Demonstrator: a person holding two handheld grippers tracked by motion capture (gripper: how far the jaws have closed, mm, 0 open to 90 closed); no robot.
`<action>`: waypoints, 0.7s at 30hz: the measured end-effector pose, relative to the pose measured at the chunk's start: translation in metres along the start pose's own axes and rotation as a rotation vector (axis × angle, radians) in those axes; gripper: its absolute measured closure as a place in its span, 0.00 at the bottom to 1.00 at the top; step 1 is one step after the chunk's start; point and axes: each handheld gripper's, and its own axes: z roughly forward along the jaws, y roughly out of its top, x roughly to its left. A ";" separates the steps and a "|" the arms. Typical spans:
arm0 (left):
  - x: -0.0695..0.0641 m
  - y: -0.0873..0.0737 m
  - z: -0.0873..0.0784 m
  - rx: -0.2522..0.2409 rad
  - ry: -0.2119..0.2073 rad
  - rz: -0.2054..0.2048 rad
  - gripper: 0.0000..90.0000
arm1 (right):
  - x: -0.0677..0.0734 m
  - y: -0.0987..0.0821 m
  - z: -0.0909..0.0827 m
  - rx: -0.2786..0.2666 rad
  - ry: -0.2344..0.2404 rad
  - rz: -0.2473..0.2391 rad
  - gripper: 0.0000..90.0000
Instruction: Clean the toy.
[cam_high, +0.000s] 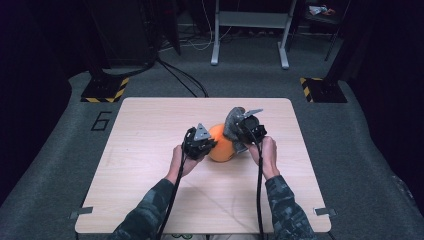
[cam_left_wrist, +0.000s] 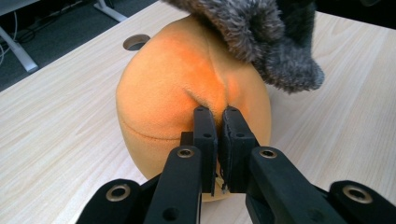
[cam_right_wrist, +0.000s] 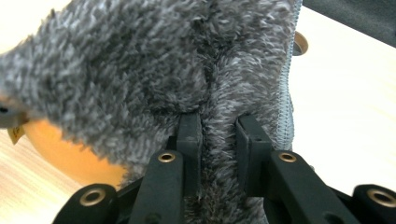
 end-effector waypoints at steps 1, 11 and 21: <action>0.001 0.000 0.000 0.005 0.004 0.000 0.96 | -0.001 -0.002 -0.003 -0.006 -0.007 0.005 0.82; 0.006 -0.004 -0.002 -0.005 0.017 -0.033 0.96 | -0.013 -0.024 -0.039 -0.056 -0.015 0.020 0.82; 0.012 -0.010 -0.005 -0.012 0.029 -0.066 0.95 | -0.029 -0.053 -0.050 -0.011 -0.064 0.089 0.81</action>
